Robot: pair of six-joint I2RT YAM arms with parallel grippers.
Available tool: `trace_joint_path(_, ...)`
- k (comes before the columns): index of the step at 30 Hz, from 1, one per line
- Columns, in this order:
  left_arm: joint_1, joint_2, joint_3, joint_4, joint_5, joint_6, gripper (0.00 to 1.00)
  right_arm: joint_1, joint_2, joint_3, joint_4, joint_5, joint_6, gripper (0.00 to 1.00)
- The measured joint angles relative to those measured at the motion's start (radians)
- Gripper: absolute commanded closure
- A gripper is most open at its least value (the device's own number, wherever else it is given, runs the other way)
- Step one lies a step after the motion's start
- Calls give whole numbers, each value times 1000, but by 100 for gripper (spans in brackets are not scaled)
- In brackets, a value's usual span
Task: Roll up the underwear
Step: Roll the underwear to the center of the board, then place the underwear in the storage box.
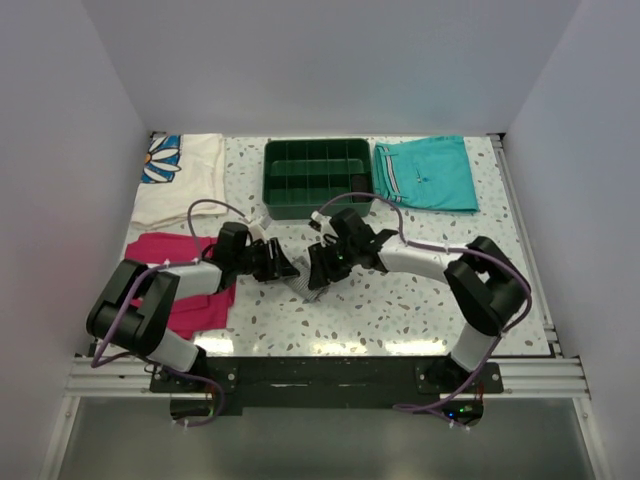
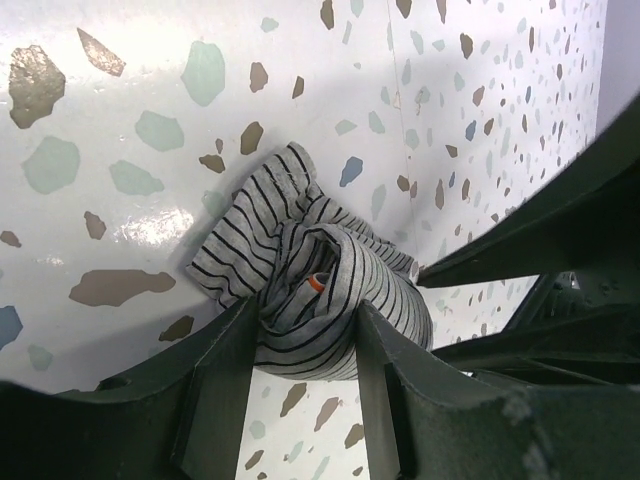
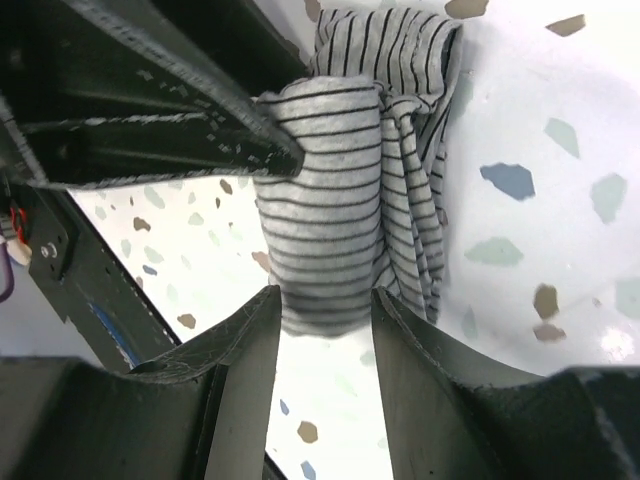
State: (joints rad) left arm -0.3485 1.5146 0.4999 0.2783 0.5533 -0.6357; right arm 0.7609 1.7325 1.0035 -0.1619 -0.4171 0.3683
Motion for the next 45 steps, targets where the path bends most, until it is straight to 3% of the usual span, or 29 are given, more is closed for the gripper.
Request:
trace_joint_path(8, -6, 6, 11, -10, -2, 3, 52, 113, -120, 50, -132, 225, -86, 49)
trace_joint_path(15, -8, 34, 44, -34, 4, 4, 52, 311, -48, 153, -196, 497, -175, 48)
trace_joint_path(23, -8, 39, 48, -35, 9, 4, 52, 402, 50, 185, -235, 743, -256, 45)
trace_joint_path(32, -8, 39, 48, -35, 9, 4, 52, 419, 59, 197, -219, 843, -328, 44)
trace_joint_path(45, -8, 40, 48, -35, 10, 4, 52, 430, 137, 197, -163, 848, -333, 46)
